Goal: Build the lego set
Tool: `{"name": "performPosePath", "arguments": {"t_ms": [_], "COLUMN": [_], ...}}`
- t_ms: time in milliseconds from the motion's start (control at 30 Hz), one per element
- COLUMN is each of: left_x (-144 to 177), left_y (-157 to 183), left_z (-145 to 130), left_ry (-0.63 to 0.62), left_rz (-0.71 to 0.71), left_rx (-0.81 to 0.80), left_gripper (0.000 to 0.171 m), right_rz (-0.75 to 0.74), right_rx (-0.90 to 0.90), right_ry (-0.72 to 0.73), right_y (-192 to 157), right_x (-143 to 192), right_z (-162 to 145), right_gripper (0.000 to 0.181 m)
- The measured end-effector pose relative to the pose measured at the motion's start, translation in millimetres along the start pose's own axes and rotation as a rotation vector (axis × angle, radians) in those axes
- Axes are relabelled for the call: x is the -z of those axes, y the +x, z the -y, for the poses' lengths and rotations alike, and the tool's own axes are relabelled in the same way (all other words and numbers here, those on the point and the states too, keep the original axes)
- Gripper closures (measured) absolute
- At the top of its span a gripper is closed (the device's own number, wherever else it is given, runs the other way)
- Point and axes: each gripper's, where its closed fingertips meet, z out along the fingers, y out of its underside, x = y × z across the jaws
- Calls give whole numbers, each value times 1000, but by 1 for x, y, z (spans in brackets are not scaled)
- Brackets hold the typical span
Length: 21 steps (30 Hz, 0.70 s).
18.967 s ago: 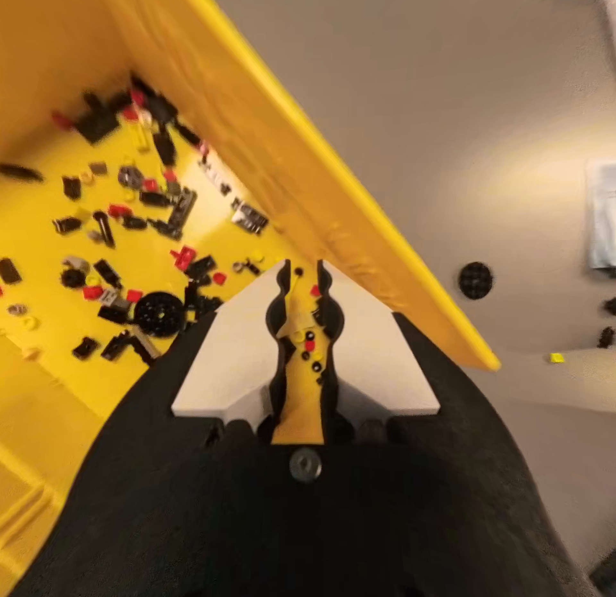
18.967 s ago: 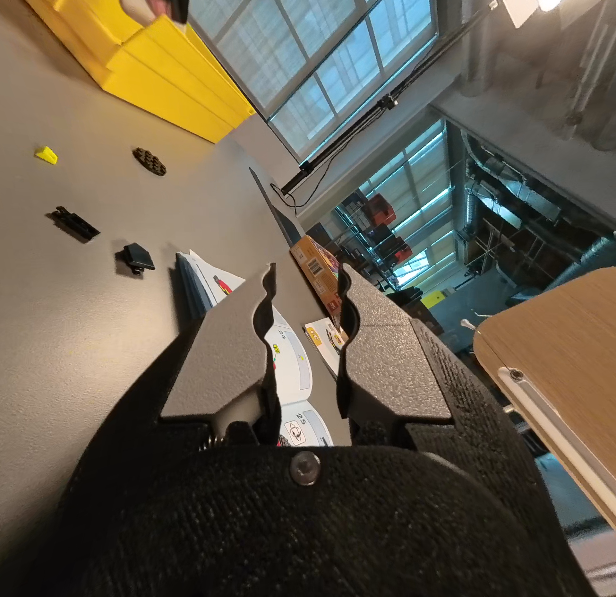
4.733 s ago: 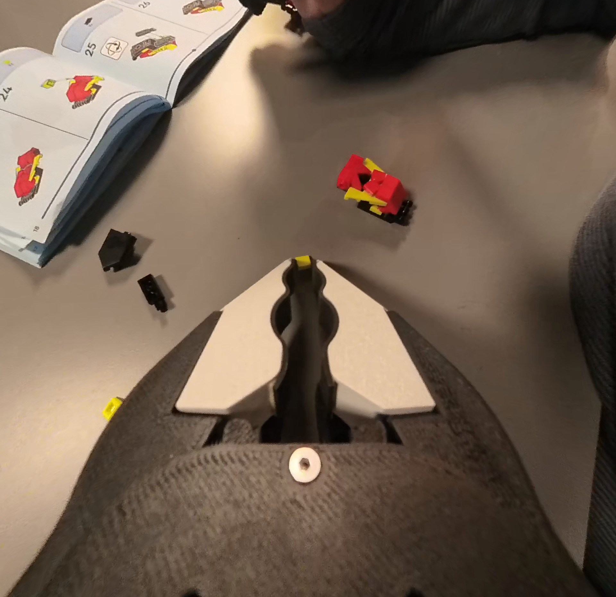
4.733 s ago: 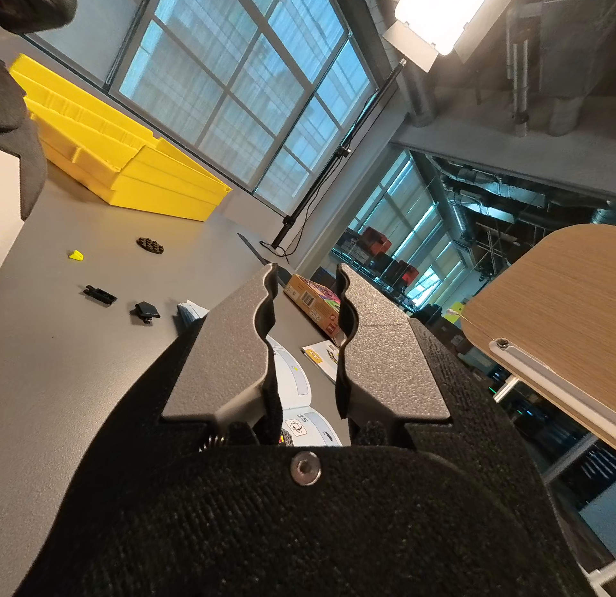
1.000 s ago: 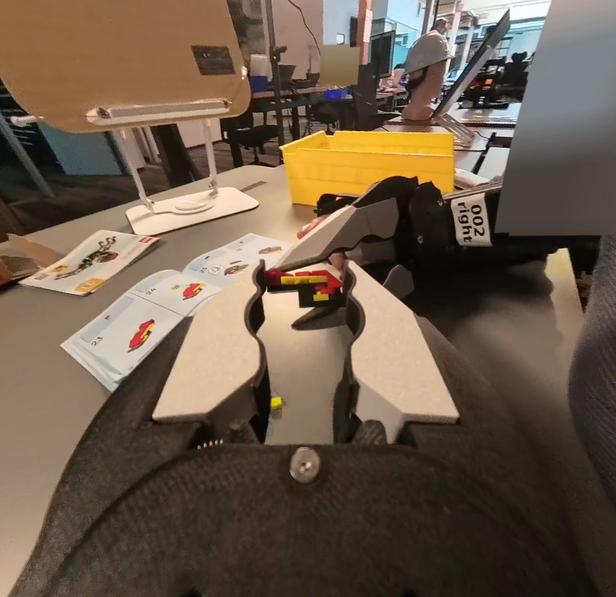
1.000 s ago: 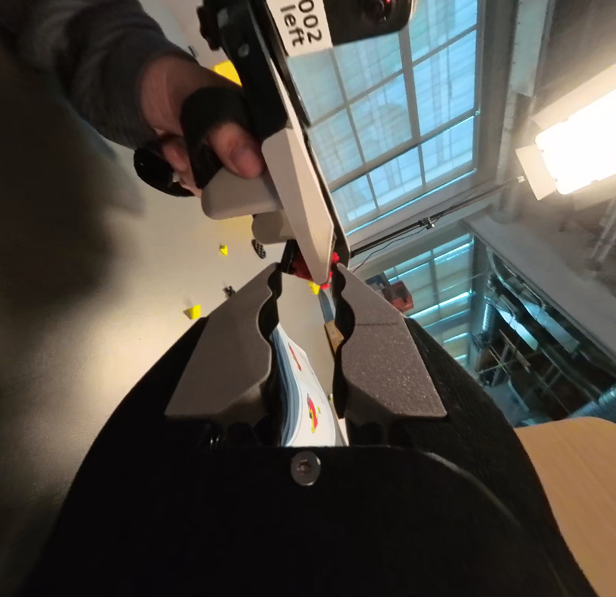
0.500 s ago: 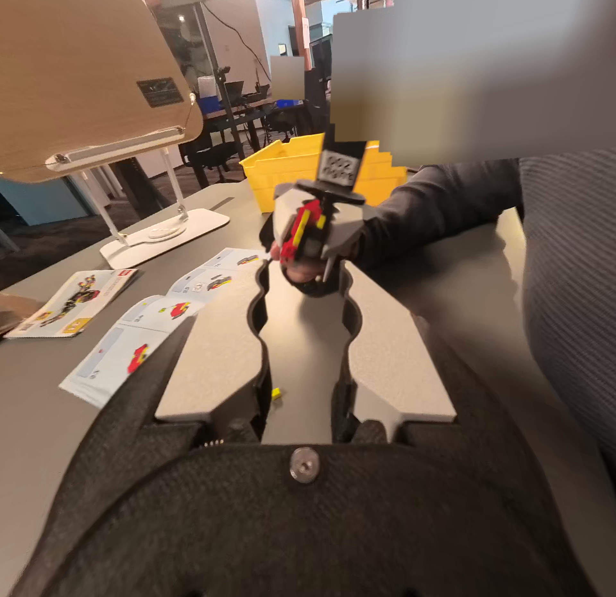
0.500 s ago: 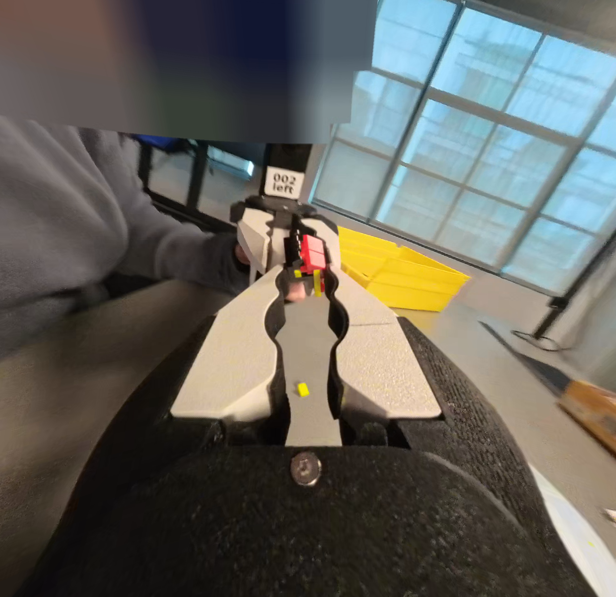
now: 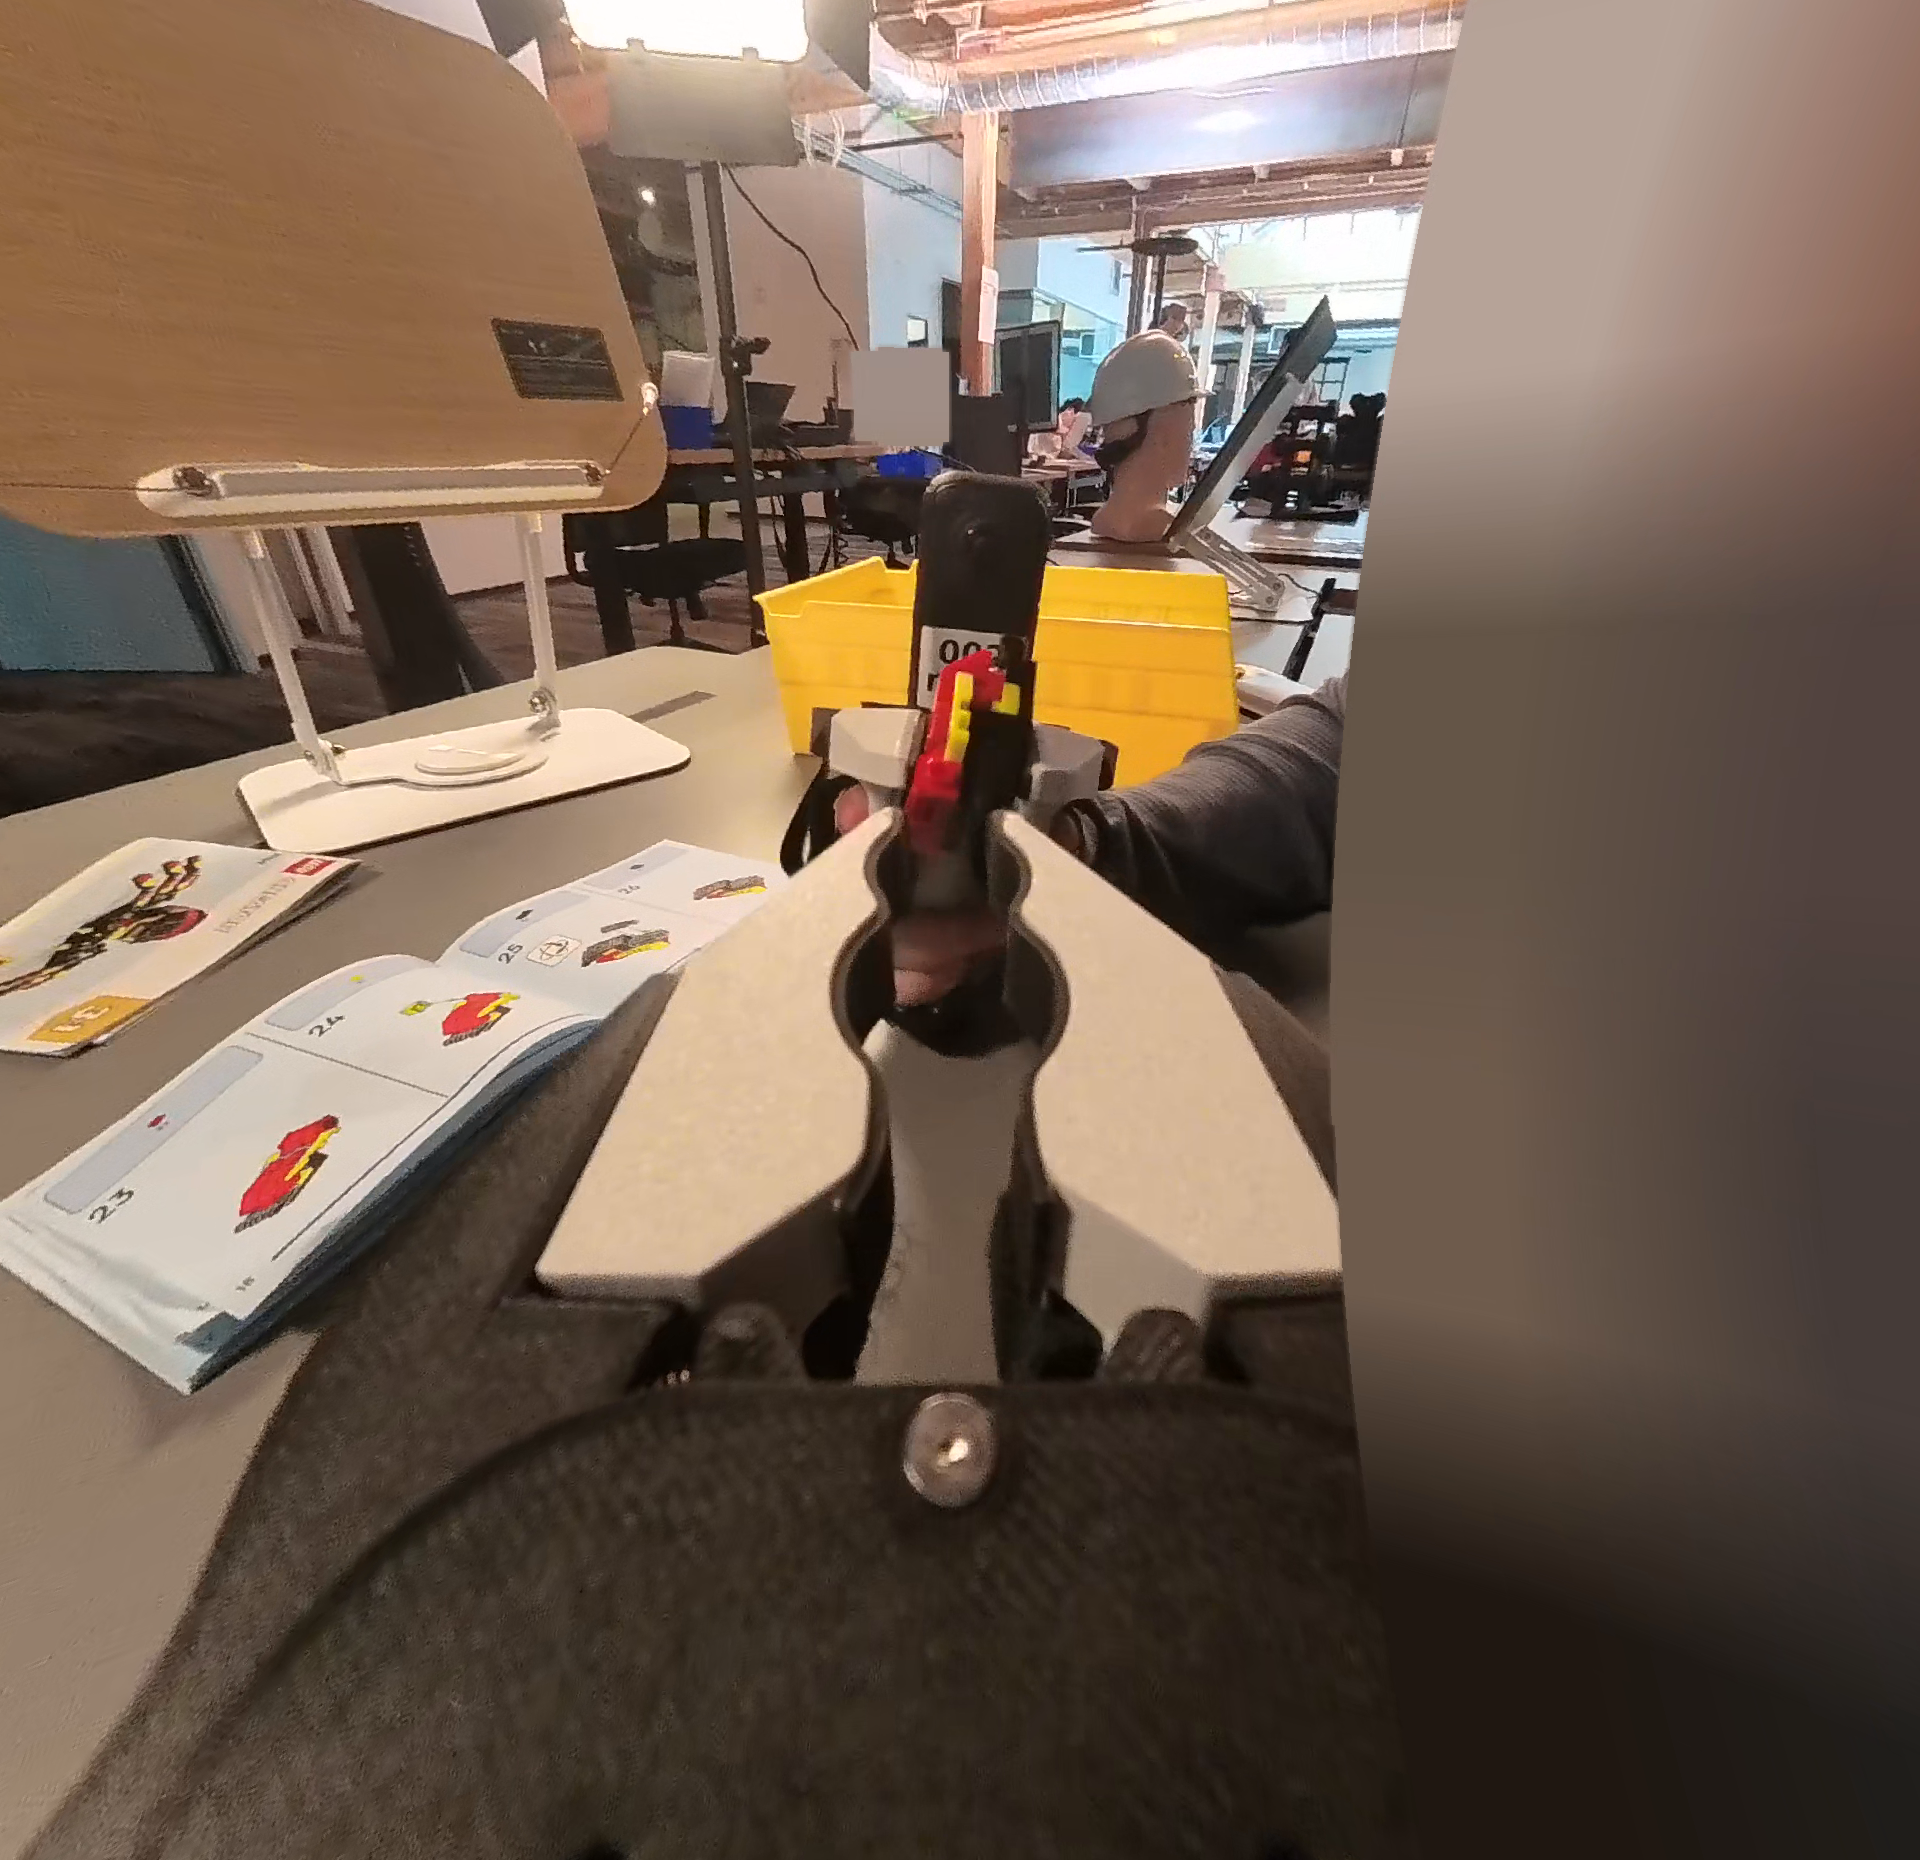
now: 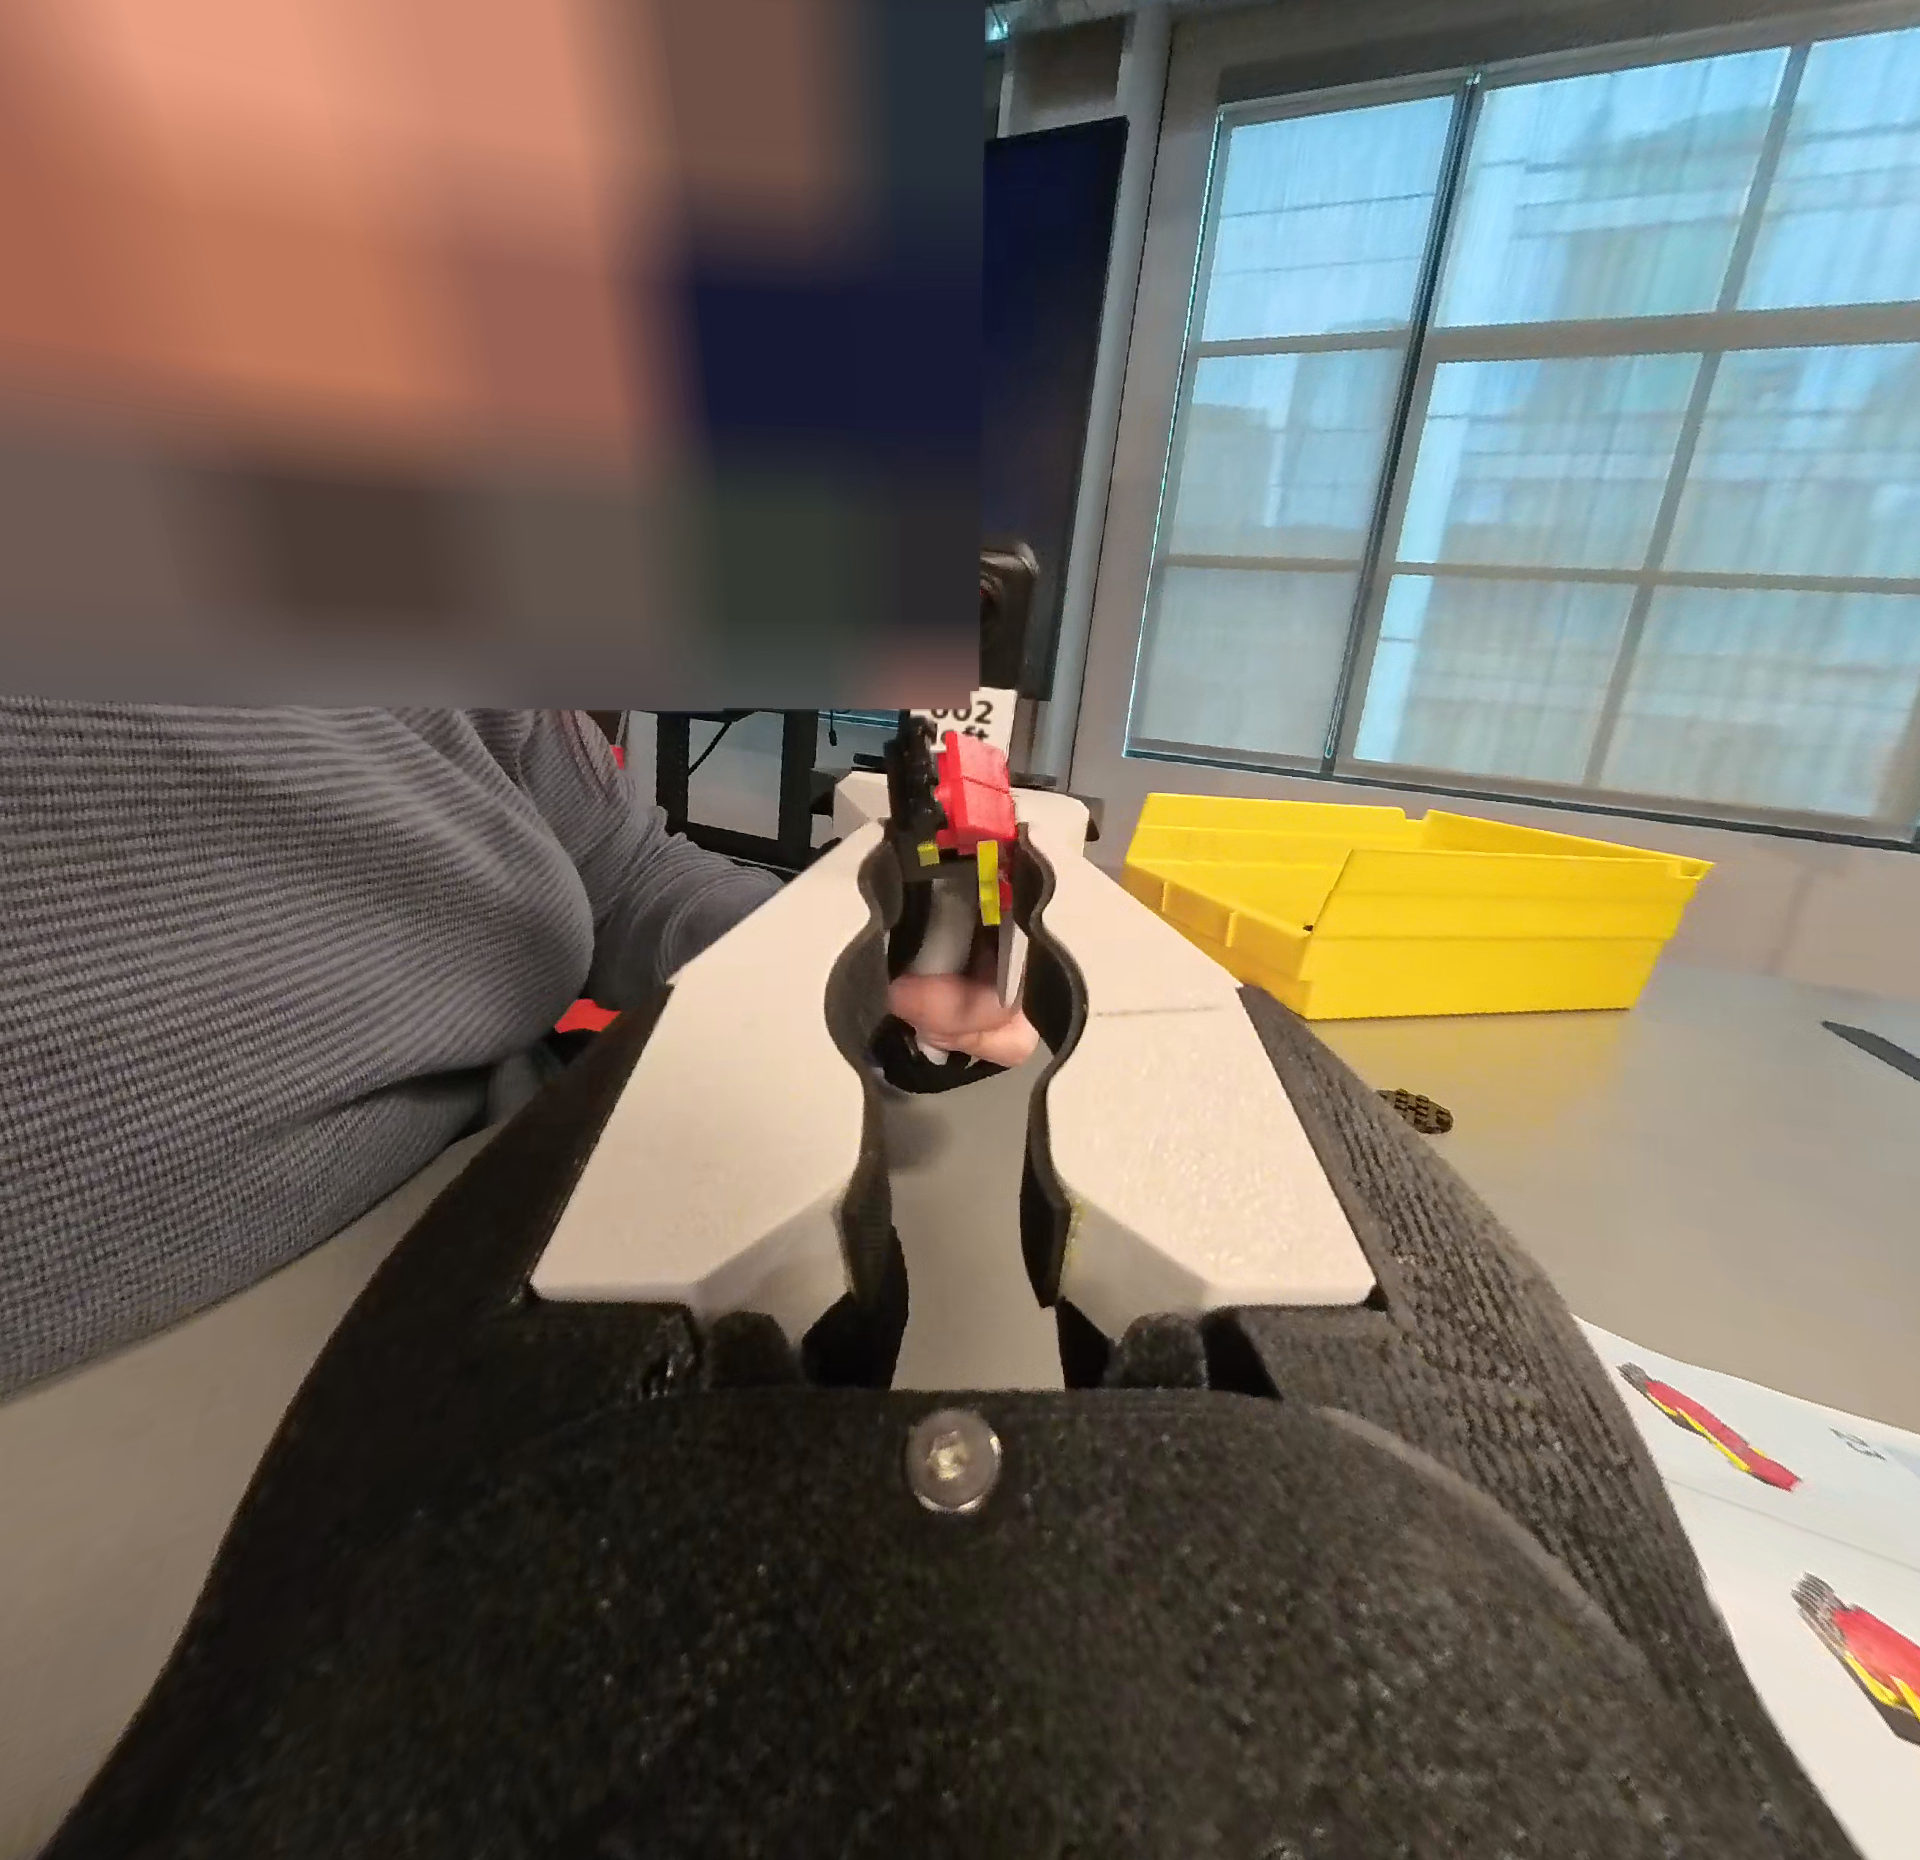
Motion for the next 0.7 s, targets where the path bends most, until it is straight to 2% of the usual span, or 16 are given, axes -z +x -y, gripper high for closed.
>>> {"name": "performPosePath", "arguments": {"t_ms": [700], "left_x": [0], "left_y": [2], "left_z": [1], "left_ry": [18], "left_rz": [-3], "left_rx": [-33], "left_gripper": [159], "right_rz": [30], "right_rx": [-3], "right_ry": [-3], "right_y": [-4], "right_x": [0], "right_z": [0], "right_gripper": [163]}}
